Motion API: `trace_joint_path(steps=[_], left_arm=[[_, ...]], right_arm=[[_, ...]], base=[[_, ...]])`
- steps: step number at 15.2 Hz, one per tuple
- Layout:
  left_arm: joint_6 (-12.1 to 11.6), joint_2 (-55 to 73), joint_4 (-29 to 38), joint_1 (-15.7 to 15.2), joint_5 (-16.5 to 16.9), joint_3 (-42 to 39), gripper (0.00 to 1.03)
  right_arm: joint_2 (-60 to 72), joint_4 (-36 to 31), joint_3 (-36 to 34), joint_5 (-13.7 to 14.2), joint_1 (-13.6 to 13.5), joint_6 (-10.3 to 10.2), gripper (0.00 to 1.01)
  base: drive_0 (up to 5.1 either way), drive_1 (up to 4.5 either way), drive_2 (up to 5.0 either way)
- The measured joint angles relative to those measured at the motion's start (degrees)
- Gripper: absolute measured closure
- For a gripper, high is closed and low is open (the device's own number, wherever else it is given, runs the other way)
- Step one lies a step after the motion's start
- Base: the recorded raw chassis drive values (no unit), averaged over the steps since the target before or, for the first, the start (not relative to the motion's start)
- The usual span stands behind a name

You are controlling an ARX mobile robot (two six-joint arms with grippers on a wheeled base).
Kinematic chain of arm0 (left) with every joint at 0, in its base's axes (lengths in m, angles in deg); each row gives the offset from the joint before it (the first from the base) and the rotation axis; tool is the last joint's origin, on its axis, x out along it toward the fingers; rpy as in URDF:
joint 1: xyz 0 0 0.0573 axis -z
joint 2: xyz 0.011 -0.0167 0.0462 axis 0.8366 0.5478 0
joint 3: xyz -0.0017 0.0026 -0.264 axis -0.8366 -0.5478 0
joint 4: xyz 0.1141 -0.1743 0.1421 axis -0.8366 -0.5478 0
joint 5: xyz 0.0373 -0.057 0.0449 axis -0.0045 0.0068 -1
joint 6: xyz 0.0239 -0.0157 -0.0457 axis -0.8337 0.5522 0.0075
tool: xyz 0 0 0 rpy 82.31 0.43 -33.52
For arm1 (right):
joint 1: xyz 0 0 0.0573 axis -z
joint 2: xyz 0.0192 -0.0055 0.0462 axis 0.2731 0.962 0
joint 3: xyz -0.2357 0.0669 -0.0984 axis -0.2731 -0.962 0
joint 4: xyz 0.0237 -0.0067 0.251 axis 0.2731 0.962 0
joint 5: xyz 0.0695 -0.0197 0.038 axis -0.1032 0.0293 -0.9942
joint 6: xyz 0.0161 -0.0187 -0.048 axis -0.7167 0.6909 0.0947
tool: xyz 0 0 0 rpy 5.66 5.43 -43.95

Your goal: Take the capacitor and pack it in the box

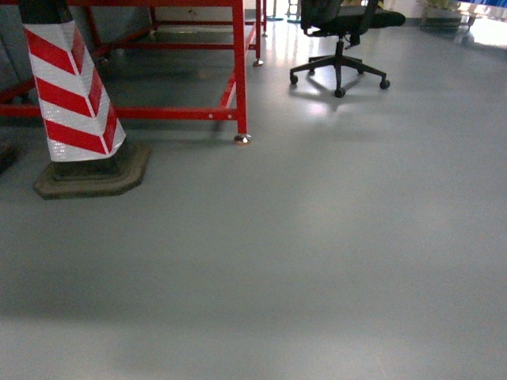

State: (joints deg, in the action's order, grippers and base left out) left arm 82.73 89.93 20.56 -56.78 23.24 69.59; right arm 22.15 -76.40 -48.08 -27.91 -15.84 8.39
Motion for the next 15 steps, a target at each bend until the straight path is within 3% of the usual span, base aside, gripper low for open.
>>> trace_joint_path(steps=[15], left_arm=[[0.0,0.0,0.1,0.0,0.0,0.0,0.59]], right_arm=[[0.0,0.0,0.0,-0.1,0.0,0.0,0.03]], base=[[-5.0,2.46,2.5]])
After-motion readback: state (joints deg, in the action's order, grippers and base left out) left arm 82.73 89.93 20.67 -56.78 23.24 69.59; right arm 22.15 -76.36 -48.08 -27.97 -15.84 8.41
